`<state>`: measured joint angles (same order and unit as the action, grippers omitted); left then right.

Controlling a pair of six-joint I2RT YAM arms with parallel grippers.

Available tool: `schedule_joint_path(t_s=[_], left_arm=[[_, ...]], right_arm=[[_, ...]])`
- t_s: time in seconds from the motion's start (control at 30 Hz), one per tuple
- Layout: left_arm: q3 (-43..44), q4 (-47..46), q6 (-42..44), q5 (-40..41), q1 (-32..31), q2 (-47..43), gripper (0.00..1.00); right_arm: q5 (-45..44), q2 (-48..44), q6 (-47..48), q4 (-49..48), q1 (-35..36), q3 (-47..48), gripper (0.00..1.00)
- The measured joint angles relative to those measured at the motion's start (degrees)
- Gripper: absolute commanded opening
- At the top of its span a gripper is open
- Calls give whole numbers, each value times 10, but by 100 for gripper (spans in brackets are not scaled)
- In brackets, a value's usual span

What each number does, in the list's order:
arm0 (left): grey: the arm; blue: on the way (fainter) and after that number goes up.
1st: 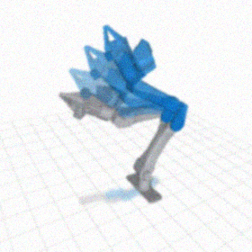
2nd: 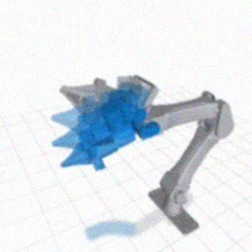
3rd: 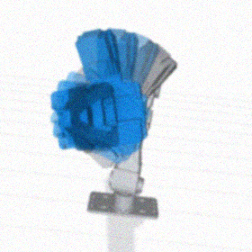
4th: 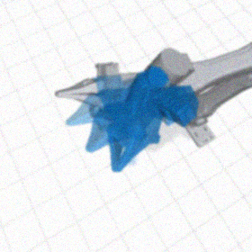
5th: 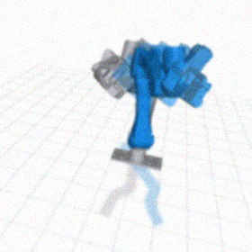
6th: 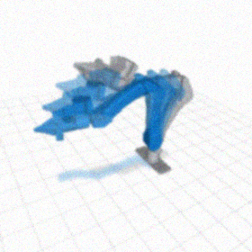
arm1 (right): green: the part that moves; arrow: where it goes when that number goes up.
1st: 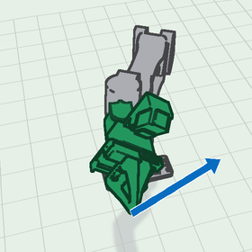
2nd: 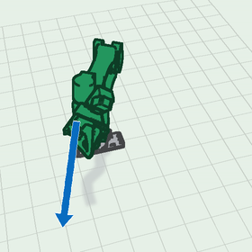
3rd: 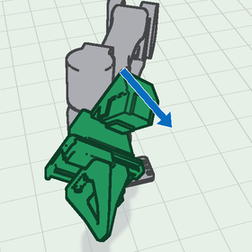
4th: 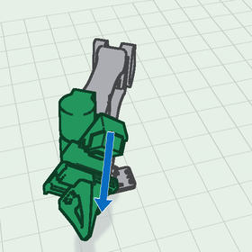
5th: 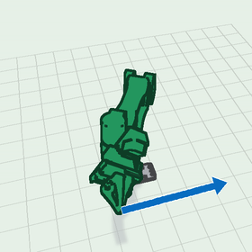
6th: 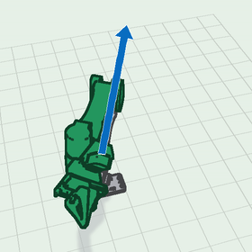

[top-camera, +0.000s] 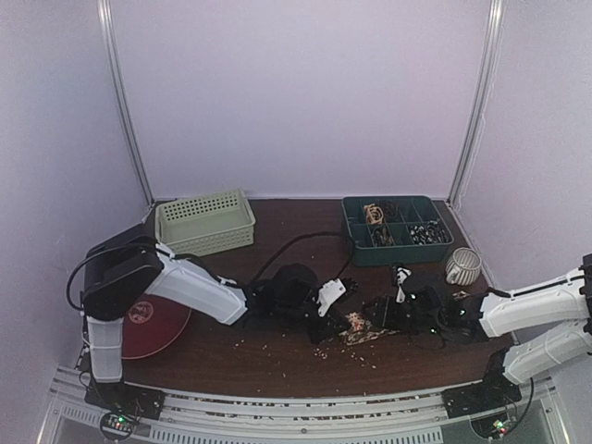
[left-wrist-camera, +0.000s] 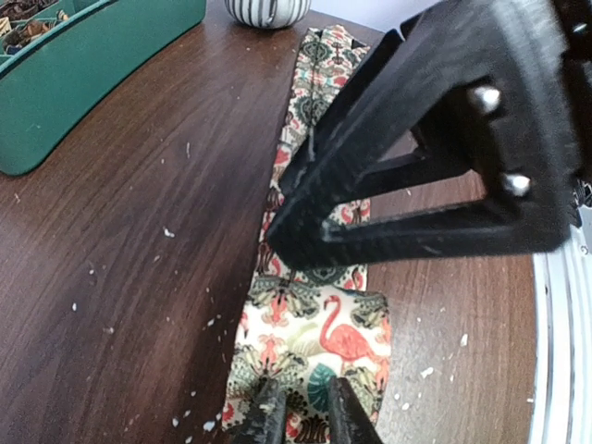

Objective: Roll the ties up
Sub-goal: Roll the tie at the center of the board.

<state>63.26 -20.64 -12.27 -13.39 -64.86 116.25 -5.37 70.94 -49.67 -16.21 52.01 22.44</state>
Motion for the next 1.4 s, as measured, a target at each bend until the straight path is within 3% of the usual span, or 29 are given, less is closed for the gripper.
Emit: schedule_joint_path(t_s=[0.2,0.33,0.53,0.83,1.1,1.4], left_arm=[[22,2,0,9,-6,18,19],[24,2,0,14,-7,24,22],[13,-3,7,27,-8,19,47],[-127,-6,64,75,-8,-89,74],[-199,-28,88,73,-8,-116,80],[-223,-93,79,45,-8,-111,78]], right_arm=[[26,-5,-6,-13,0,-2,49],[41,23,-7,-17,0,-2,45],[61,72,-11,-32,0,-5,35],[94,126,-37,-123,13,-14,33],[112,205,-92,-234,50,0,33],[118,246,-132,-280,77,17,33]])
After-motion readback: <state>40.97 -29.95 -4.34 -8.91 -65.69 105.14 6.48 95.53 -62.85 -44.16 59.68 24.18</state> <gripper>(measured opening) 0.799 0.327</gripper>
